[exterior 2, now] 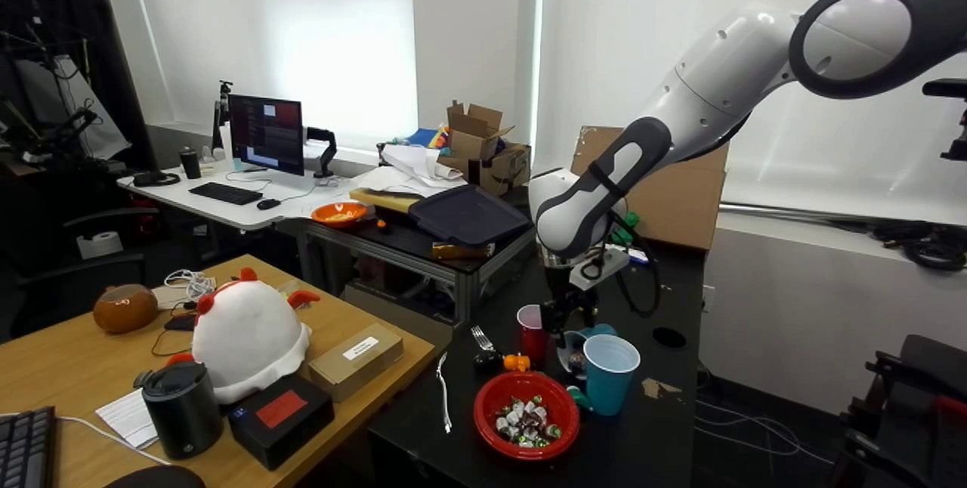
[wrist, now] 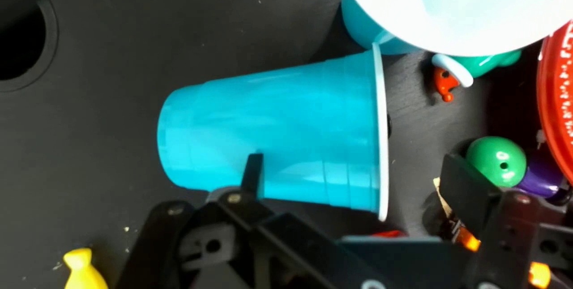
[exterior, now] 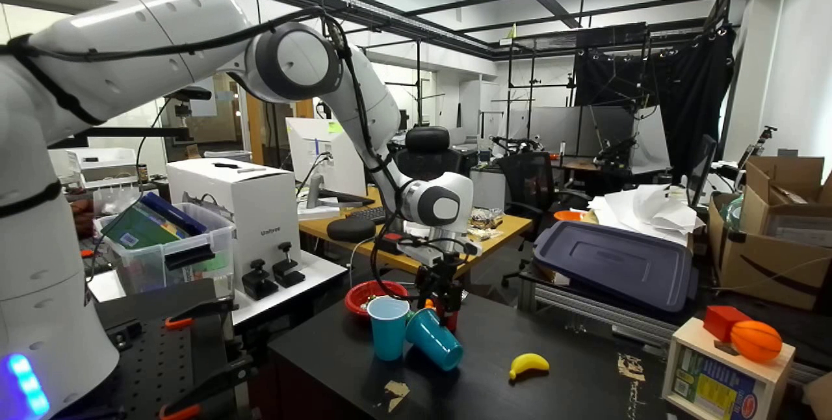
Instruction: Pour the contents from the right blue cup into the bowl
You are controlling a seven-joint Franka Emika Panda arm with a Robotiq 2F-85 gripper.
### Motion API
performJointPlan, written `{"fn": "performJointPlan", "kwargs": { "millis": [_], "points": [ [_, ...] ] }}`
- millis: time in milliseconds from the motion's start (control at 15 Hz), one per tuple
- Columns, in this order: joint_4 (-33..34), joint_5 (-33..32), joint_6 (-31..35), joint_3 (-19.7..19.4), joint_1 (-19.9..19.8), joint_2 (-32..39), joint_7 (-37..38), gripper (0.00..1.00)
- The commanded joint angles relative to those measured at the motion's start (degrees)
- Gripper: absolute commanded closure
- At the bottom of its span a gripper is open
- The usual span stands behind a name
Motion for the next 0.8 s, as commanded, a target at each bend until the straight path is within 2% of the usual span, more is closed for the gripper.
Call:
{"fn": "performJointPlan", "kwargs": {
  "millis": [0,400,733],
  "points": [
    [-1.6,-2.1,4.1,-2.5,2.3,-0.1,2.6,0.0],
    [-4.4,-6.1,10.9,-7.1,6.4,-1.0,7.5,0.0],
    [-5.9,-8.7,10.8,-10.1,9.4,-1.5,11.0,0.0]
  ]
}}
